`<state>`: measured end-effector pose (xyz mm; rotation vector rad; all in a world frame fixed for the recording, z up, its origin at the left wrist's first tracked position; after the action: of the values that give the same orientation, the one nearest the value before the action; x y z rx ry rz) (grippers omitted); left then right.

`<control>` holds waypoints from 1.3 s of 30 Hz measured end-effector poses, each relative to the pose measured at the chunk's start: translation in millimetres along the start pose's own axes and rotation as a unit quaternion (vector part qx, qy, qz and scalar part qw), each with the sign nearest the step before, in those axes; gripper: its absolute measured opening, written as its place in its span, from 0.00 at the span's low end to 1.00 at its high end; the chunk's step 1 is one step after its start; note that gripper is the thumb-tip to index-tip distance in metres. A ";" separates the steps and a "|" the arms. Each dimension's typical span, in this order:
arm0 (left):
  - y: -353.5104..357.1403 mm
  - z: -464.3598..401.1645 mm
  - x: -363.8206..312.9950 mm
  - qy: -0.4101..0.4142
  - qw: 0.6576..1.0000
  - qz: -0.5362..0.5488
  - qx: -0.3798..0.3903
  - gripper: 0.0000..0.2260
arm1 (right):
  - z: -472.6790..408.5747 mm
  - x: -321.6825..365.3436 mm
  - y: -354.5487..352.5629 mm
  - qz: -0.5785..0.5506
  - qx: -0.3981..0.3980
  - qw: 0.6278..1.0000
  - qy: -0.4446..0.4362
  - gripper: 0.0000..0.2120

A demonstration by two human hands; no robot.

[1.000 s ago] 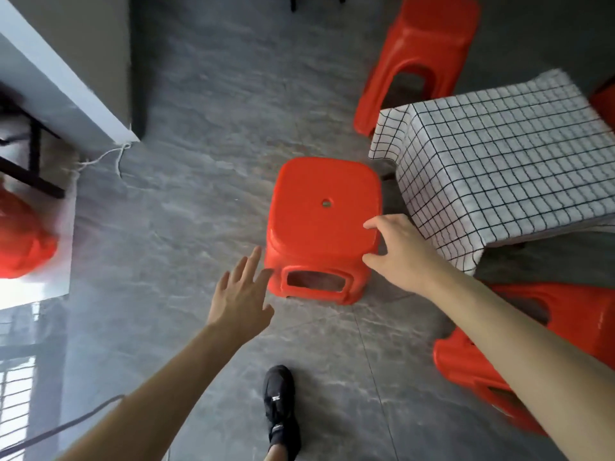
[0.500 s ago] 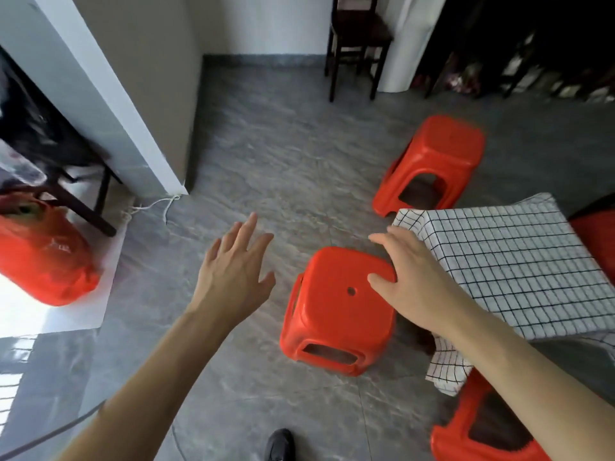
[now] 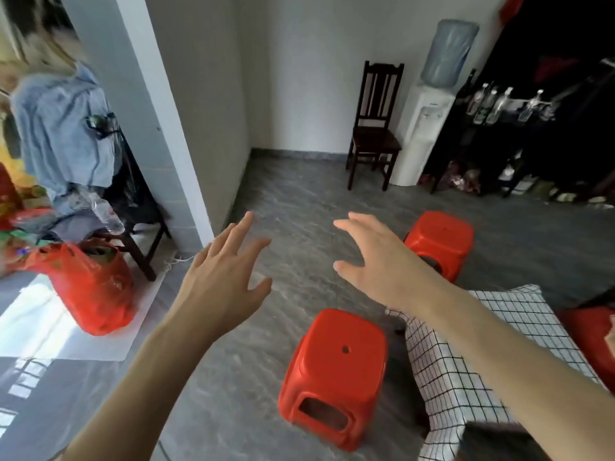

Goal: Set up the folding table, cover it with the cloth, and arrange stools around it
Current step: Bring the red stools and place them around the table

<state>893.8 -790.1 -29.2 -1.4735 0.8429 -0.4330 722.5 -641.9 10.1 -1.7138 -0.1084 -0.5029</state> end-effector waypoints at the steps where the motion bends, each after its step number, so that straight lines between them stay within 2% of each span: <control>1: -11.6 4.5 2.0 0.001 1.000 -0.006 -0.006 0.25 | -3.4 8.2 -6.1 0.000 0.000 1.000 -0.013 0.31; 6: -64.2 16.9 32.0 -0.018 0.999 -0.032 -0.027 0.27 | -27.5 58.8 -23.7 0.004 -0.014 0.996 -0.084 0.30; 11: -100.0 23.5 78.0 -0.051 0.996 -0.052 -0.058 0.28 | -57.5 107.5 -17.4 0.000 -0.015 0.994 -0.112 0.31; 18: -141.8 35.6 182.9 -0.076 0.993 -0.071 -0.056 0.30 | -113.0 199.2 20.5 -0.010 -0.020 0.990 -0.137 0.31; 24: -165.7 33.9 277.0 -0.067 0.992 -0.093 -0.058 0.32 | -154.4 262.5 50.8 0.015 -0.033 0.990 -0.137 0.36; 31: -165.2 8.0 321.9 -0.027 0.995 -0.091 -0.025 0.32 | -179.7 269.6 72.0 0.046 -0.018 0.995 -0.086 0.33; 39: -133.5 -60.9 311.8 0.024 0.998 -0.063 0.010 0.32 | -205.2 212.6 78.4 0.048 -0.030 0.998 -0.015 0.32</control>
<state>1085.4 -1069.1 35.5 -1.5081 0.7845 -0.5712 885.7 -898.0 45.4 -1.7775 -0.0335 -0.4133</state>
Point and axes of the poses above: each hand's wrist, its own z-axis away from the middle knuckle, its own y-axis out of the palm, x = y × z, the point moved 3 cm from there along -z, towards the middle knuckle, and after that the axes turned 11 degrees about -y, right-handed, at the moved point
